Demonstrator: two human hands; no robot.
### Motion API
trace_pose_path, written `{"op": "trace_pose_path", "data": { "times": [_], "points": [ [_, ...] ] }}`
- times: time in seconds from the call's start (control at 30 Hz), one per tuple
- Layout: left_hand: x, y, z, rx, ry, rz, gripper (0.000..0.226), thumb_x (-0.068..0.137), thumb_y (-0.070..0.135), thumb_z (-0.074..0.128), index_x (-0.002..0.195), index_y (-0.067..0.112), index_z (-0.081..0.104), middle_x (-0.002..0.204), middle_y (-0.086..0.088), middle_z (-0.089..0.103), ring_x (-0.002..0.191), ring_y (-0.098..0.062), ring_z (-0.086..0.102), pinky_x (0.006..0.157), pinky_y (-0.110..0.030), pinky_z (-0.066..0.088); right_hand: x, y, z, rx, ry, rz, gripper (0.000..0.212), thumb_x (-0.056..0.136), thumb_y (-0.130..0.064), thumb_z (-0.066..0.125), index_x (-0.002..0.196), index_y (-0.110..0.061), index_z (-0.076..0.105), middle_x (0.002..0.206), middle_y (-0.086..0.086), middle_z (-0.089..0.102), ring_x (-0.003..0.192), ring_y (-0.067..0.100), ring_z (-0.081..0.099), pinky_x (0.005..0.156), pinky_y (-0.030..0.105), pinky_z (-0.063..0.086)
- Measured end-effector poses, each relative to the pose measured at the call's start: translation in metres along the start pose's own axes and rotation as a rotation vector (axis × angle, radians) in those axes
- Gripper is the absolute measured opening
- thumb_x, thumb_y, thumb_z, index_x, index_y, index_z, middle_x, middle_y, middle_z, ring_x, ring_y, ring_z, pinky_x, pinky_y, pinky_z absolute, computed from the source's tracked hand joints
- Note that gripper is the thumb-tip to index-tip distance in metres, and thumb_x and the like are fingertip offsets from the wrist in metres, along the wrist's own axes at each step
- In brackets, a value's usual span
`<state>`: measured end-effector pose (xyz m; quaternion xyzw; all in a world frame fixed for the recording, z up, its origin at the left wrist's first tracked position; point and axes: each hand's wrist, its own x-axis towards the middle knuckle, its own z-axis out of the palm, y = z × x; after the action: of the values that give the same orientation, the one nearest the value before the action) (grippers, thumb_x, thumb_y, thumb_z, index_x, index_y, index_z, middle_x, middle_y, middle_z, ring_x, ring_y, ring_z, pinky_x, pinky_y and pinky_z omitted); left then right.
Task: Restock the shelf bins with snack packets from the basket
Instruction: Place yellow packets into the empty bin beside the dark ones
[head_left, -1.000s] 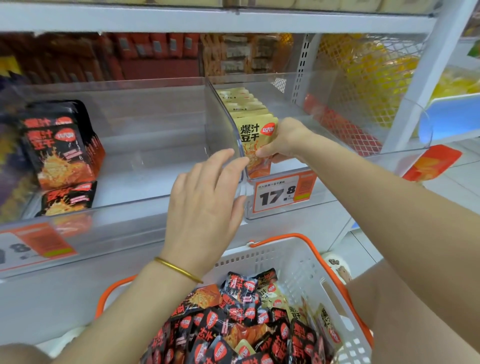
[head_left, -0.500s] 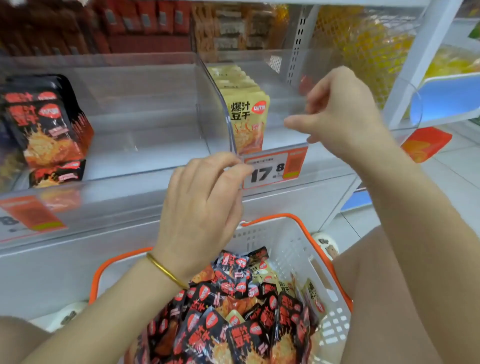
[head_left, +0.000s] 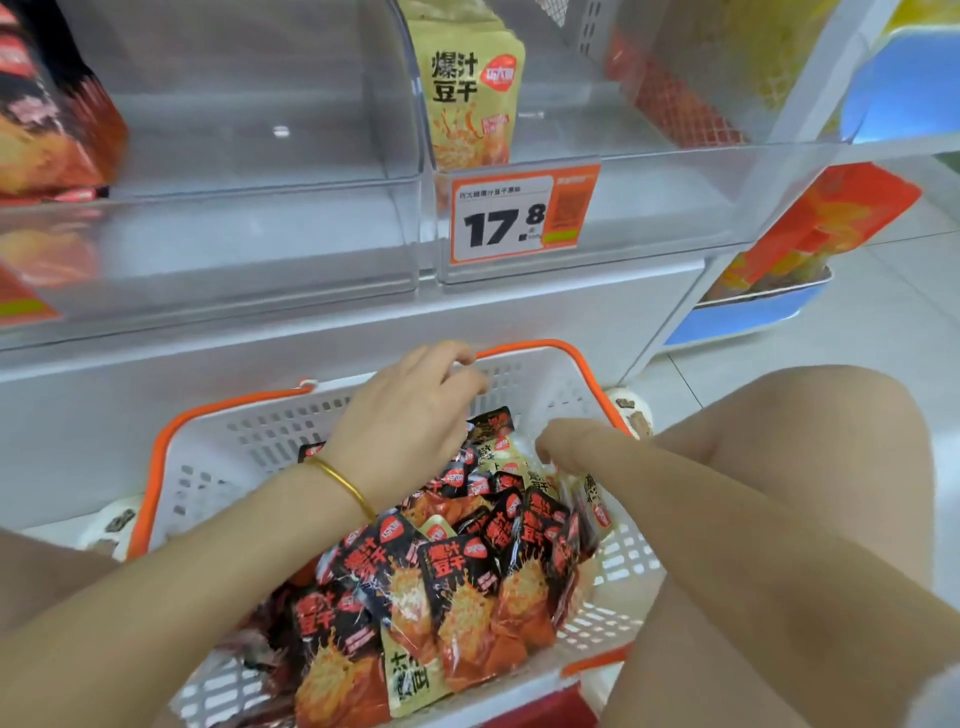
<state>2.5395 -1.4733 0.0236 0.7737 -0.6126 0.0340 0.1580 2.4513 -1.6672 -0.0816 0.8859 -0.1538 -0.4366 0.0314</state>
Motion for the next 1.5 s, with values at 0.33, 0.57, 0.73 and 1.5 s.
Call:
{"op": "trace_pose_path", "data": {
  "times": [0.33, 0.57, 0.73, 1.5],
  "points": [
    [-0.004, -0.012, -0.001, -0.045, -0.030, -0.094, 0.023, 0.084, 0.008, 0.059, 0.106, 0.012, 0.065, 0.117, -0.006, 0.057, 0.099, -0.026, 0.060, 0.072, -0.037, 0.051, 0.002, -0.002, -0.018, -0.357, 0.245, -0.127, 0.030, 0.090, -0.001, 0.050, 0.118, -0.007, 0.060, 0.125, 0.009, 0.048, 0.114, 0.030, 0.048, 0.090, 0.040, 0.047],
    [0.007, -0.013, 0.003, -0.293, -0.335, -0.317, 0.045, 0.090, 0.039, 0.057, 0.130, 0.021, 0.048, 0.131, 0.002, 0.050, 0.118, -0.014, 0.048, 0.099, -0.027, 0.037, -0.072, 0.006, -0.093, -0.078, 0.296, -0.325, 0.021, 0.089, -0.025, 0.062, 0.101, -0.007, 0.061, 0.099, 0.007, 0.063, 0.093, 0.026, 0.057, 0.071, 0.033, 0.042],
    [0.011, -0.006, -0.006, -0.451, -0.340, -0.322, 0.009, 0.086, 0.028, 0.066, 0.090, 0.027, 0.059, 0.085, 0.008, 0.059, 0.080, -0.012, 0.054, 0.072, -0.029, 0.044, -0.115, 0.008, -0.101, 0.458, 0.406, -0.408, 0.024, 0.084, -0.023, 0.070, 0.092, -0.001, 0.062, 0.078, 0.009, 0.058, 0.071, 0.017, 0.049, 0.057, 0.019, 0.035],
    [0.079, -0.021, -0.104, -0.032, 0.410, -0.302, 0.072, 0.077, 0.043, 0.069, 0.134, 0.010, 0.042, 0.135, -0.011, 0.041, 0.125, -0.029, 0.037, 0.103, -0.037, 0.029, -0.151, 0.069, -0.232, 1.380, 0.889, -0.235, 0.016, 0.076, 0.000, 0.073, 0.082, -0.013, 0.065, 0.063, -0.003, 0.070, 0.061, 0.013, 0.068, 0.063, 0.033, 0.058]
  ]
}}
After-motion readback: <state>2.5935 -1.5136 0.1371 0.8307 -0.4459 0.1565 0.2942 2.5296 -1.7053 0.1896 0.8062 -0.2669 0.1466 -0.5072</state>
